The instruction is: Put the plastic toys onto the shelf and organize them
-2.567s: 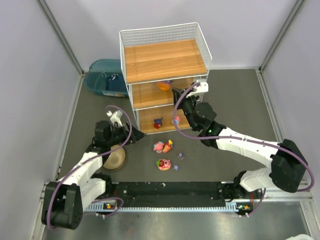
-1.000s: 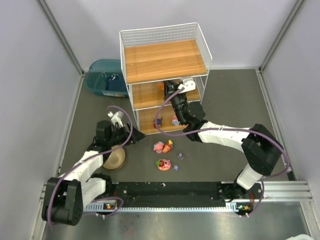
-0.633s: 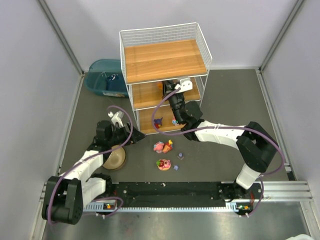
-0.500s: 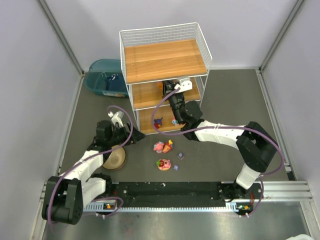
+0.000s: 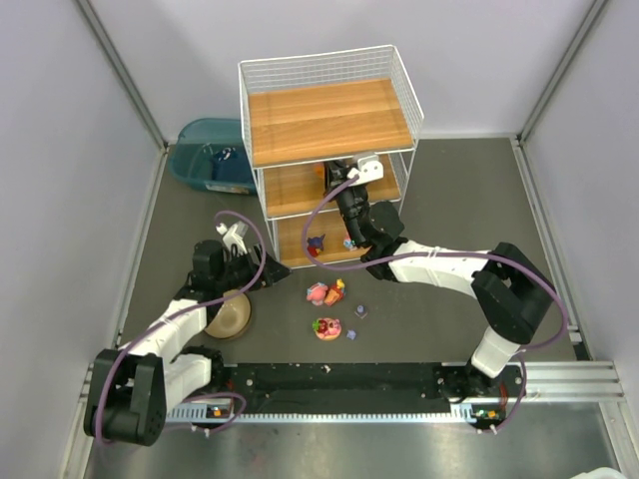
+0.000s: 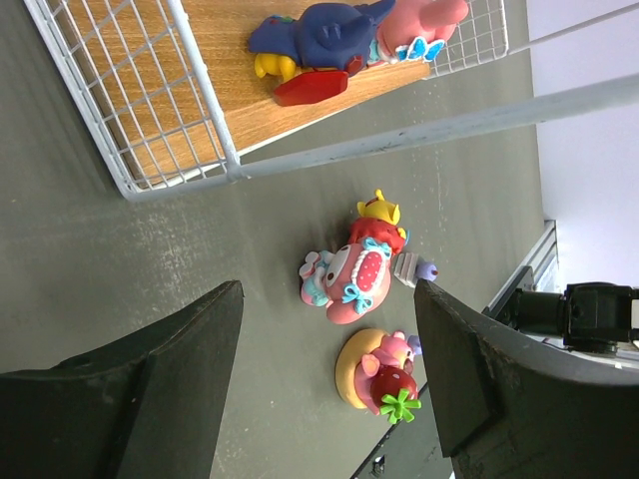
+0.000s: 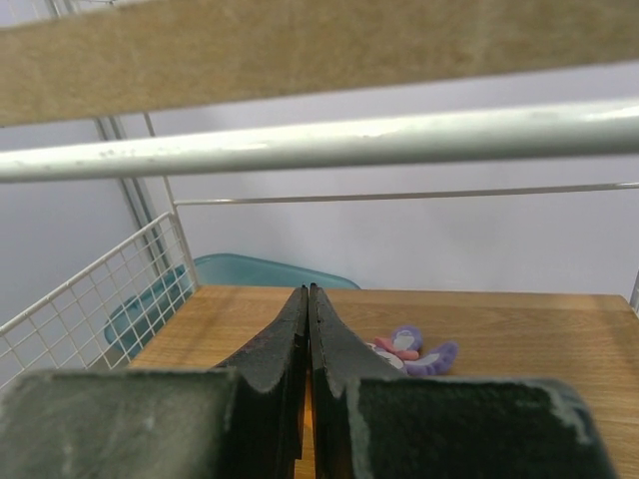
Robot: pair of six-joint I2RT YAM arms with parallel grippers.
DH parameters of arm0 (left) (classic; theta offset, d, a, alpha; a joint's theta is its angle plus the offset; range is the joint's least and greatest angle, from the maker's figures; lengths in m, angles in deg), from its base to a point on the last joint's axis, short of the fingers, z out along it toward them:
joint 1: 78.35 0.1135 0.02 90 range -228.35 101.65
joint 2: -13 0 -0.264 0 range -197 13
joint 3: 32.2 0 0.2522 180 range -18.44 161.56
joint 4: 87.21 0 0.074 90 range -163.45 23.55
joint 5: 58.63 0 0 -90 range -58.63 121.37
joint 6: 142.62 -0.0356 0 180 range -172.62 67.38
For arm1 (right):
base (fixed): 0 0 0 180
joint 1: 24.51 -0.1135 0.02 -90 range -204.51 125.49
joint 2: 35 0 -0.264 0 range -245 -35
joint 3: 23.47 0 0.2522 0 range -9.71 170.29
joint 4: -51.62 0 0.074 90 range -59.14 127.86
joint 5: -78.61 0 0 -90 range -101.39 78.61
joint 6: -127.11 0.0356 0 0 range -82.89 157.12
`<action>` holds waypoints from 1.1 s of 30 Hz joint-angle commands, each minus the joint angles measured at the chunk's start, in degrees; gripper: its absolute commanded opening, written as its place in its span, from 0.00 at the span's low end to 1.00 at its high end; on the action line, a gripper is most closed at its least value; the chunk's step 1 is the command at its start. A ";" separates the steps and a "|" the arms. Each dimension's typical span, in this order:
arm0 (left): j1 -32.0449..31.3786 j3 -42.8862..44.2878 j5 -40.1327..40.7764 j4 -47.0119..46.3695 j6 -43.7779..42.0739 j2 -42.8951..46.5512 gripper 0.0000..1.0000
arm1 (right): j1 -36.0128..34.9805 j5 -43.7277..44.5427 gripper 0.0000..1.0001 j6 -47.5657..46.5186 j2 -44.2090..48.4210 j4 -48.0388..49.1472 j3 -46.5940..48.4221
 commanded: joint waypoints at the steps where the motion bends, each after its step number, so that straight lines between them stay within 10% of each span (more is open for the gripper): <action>1: 0.08 1.47 -0.98 -3.27 -0.70 0.09 0.75 | 0.60 -0.79 0.00 1.48 1.37 -2.11 -0.49; 33: 0.08 1.21 -1.16 -3.36 -0.44 0.36 0.75 | -0.37 -0.17 0.00 3.51 6.99 -6.59 -7.43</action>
